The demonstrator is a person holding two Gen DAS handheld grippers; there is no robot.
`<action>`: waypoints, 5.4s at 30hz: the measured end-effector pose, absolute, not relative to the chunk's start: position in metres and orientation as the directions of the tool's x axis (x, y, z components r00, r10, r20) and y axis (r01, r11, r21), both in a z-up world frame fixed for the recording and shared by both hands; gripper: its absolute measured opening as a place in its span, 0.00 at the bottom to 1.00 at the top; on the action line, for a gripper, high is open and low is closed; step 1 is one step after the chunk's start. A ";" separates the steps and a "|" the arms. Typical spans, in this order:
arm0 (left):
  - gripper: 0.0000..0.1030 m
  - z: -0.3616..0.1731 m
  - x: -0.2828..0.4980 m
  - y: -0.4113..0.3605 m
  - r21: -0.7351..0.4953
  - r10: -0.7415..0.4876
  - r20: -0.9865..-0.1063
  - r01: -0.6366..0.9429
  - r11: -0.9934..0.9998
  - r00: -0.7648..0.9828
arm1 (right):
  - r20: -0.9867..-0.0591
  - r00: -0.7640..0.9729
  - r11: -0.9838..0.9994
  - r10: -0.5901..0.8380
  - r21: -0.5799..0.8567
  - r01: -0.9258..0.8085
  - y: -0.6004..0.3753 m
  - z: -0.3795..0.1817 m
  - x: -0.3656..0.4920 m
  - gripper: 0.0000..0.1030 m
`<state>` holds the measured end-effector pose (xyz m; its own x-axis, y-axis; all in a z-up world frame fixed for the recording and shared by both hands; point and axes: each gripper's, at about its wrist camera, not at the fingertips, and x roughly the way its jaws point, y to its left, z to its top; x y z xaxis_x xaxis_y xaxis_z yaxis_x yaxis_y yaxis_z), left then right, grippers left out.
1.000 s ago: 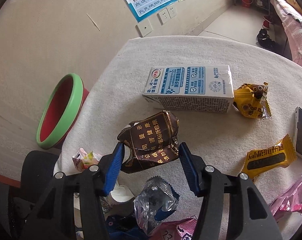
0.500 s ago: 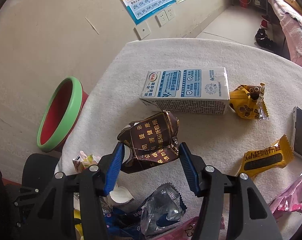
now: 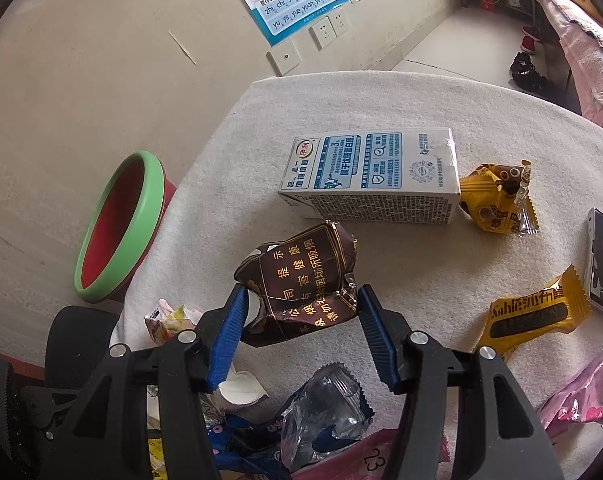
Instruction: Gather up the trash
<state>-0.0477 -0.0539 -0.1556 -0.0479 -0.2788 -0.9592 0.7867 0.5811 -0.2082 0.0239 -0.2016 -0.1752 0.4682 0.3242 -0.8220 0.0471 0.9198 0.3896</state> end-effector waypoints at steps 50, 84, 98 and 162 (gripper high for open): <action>0.64 -0.129 -0.022 -0.033 0.112 -0.157 -0.950 0.765 0.634 0.269 | -0.820 0.473 0.917 0.322 0.394 0.060 -0.202 -0.175 0.025 0.54; 0.57 -0.083 0.025 0.021 -0.192 -0.352 -0.828 0.370 0.909 0.436 | -0.809 0.491 0.920 0.322 0.390 0.039 -0.200 -0.169 0.017 0.54; 0.57 -0.070 0.049 0.050 -0.246 -0.318 -0.781 0.202 0.948 0.538 | -0.754 0.570 0.931 0.325 0.360 -0.054 -0.176 -0.124 0.004 0.54; 0.76 -0.089 0.066 0.082 -0.135 -0.187 -0.803 0.133 0.982 0.566 | -0.857 0.403 0.946 0.321 0.268 -0.182 -0.150 -0.137 0.002 0.72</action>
